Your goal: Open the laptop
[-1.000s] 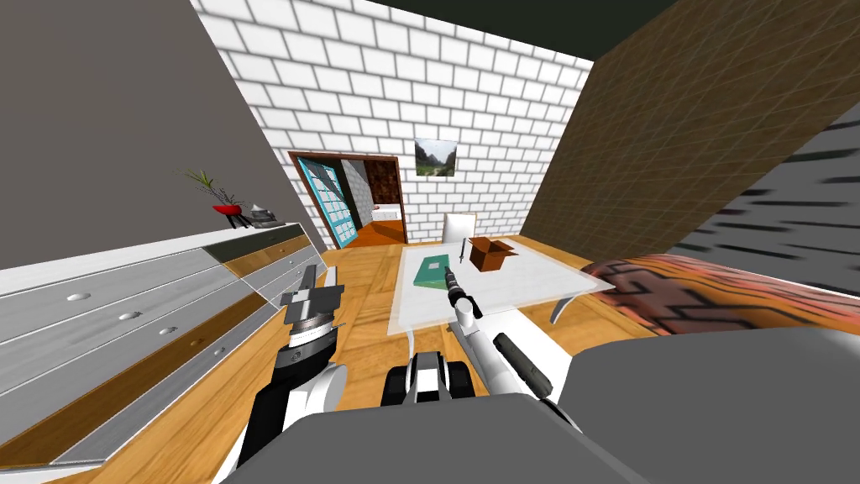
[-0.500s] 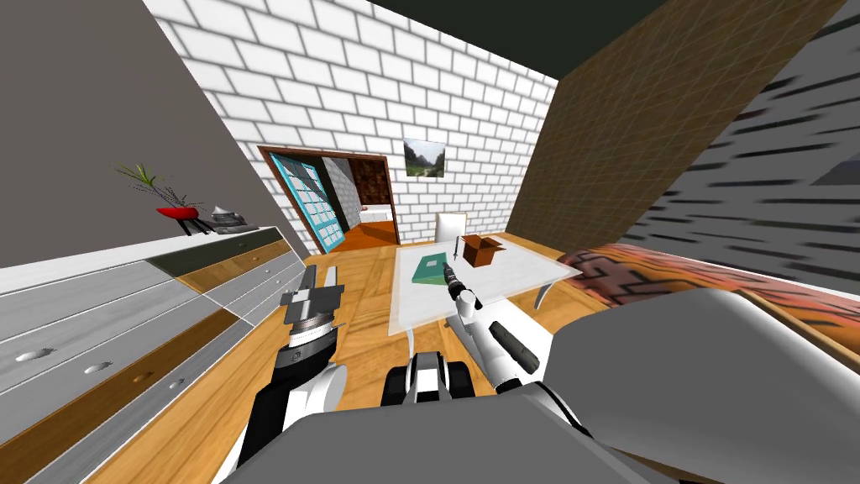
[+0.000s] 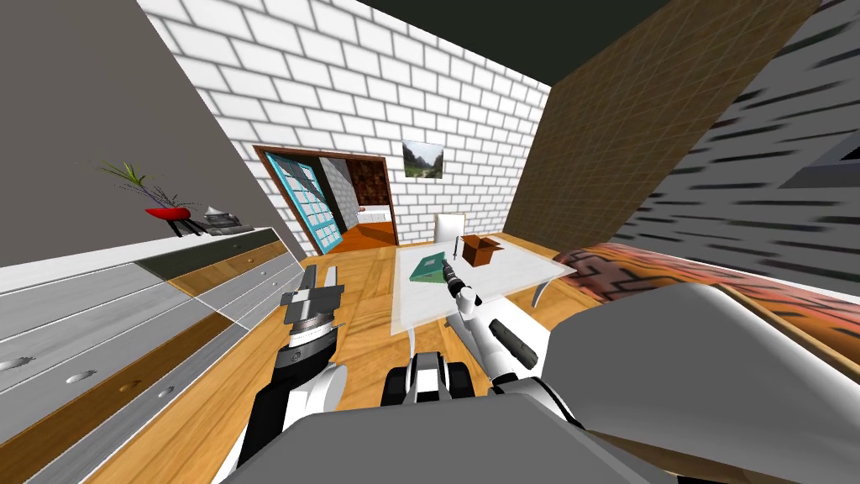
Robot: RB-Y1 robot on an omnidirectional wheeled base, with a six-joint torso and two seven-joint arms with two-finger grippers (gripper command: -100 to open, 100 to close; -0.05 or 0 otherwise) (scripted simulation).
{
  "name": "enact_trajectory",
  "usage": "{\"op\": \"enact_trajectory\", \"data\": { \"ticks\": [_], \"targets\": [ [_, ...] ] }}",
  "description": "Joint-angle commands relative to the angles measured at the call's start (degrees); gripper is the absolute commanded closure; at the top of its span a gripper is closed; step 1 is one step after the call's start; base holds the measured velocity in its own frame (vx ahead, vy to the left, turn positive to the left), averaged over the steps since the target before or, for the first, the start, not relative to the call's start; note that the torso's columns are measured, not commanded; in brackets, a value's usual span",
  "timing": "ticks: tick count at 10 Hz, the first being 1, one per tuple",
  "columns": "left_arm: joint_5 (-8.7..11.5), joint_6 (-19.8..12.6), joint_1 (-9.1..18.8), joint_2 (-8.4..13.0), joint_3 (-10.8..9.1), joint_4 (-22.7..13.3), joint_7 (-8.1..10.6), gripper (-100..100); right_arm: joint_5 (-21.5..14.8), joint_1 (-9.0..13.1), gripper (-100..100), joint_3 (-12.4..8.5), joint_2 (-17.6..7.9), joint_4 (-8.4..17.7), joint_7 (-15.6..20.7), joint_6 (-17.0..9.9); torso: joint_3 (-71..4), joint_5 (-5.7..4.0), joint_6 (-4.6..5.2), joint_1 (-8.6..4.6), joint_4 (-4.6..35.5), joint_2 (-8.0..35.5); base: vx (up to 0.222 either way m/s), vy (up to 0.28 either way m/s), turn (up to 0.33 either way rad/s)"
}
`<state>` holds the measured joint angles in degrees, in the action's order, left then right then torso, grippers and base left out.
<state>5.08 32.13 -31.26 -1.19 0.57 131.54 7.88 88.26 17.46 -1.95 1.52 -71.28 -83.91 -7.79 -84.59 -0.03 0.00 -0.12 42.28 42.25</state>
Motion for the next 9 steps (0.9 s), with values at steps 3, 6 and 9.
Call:
{"op": "enact_trajectory", "data": {
  "ticks": [3,6,9],
  "targets": [
    [0.0,0.0,0.0,0.0,0.0,0.0,0.0,0,4.0,1.7,-100,-2.3,0.4,0.9,6.4,-3.6,0.0,0.07,0.02,0.25,0.0,0.1,-0.017,0.031,-0.103],
    [0.0,0.0,0.0,0.0,0.0,0.0,0.0,0,3.4,1.4,0,-1.8,0.3,0.6,5.4,-2.9,0.0,0.0,0.0,0.02,0.0,0.0,-0.005,0.011,-0.004],
    [0.0,0.0,0.0,0.0,0.0,0.0,0.0,0,3.4,1.4,0,-1.8,0.3,0.6,5.4,-2.9,0.0,0.03,0.0,0.12,0.0,0.0,0.0,0.0,0.0]
  ]
}}
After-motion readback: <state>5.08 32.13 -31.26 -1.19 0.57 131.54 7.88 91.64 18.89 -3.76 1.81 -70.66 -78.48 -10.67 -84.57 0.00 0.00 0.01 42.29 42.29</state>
